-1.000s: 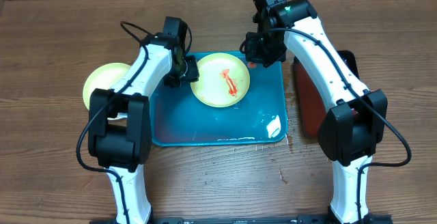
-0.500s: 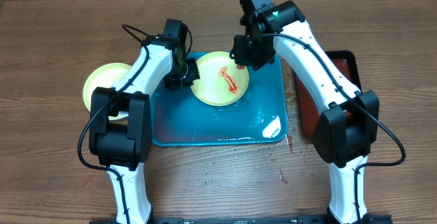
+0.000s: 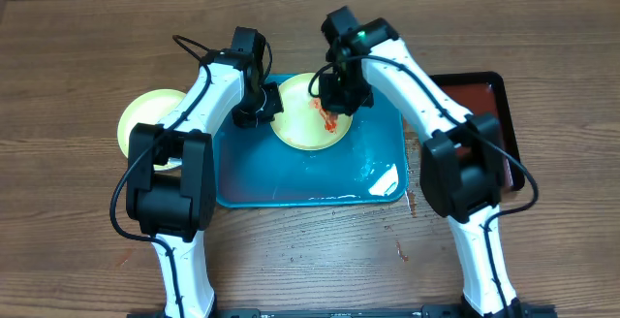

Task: Clean dirty plates on tray and stack at the side
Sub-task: 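Lower the sponge onto the yellow plate with the right gripper, then scrub the red sauce on the yellow plate with the sponge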

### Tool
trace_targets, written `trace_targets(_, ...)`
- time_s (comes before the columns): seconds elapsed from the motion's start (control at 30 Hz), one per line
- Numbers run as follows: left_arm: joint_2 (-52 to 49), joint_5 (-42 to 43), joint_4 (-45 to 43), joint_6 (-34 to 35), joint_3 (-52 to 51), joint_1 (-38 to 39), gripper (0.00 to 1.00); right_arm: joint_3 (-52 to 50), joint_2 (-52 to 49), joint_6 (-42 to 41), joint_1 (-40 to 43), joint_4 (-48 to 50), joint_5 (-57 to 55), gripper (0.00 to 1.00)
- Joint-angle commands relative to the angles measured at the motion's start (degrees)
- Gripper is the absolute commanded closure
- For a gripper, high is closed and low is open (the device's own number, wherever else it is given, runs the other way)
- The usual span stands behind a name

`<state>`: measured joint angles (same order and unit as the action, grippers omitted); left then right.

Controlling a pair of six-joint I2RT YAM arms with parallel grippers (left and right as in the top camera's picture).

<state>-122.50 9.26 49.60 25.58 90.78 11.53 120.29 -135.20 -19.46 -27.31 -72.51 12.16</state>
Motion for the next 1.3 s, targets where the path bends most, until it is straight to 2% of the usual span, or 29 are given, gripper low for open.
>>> trace_targets(0.0,-2.3,0.9,0.3,-0.3,-0.3,0.1,0.96,-0.3,-2.3,0.4,-0.6,0.3,-0.9,0.94)
trace_targets(0.2,-2.3,0.9,0.3,-0.3,-0.3,0.1,0.96,-0.3,-5.1,0.4,-0.7,0.5,-5.7,0.94)
trace_targets(0.4,-2.3,1.1,0.3,-0.3,-0.3,0.1,0.96,-0.3,-7.8,0.4,-0.6,1.6,-5.7,0.94)
trace_targets(0.63,-2.3,1.3,0.3,-0.4,-0.3,0.1,0.96,-0.3,-10.1,3.5,-2.0,3.7,6.7,0.94)
trace_targets(0.8,-2.3,1.3,0.3,-0.5,-0.3,0.1,0.96,-0.3,-10.3,3.5,-4.3,5.0,8.7,0.94)
trace_targets(1.0,-2.3,1.4,0.5,-1.0,-0.3,0.1,0.96,-0.3,-10.3,3.2,-4.7,4.9,7.6,0.96)
trace_targets(1.27,-2.3,1.4,0.6,-1.0,-0.3,0.1,0.96,0.7,-10.2,2.8,0.5,1.0,-1.2,0.96)
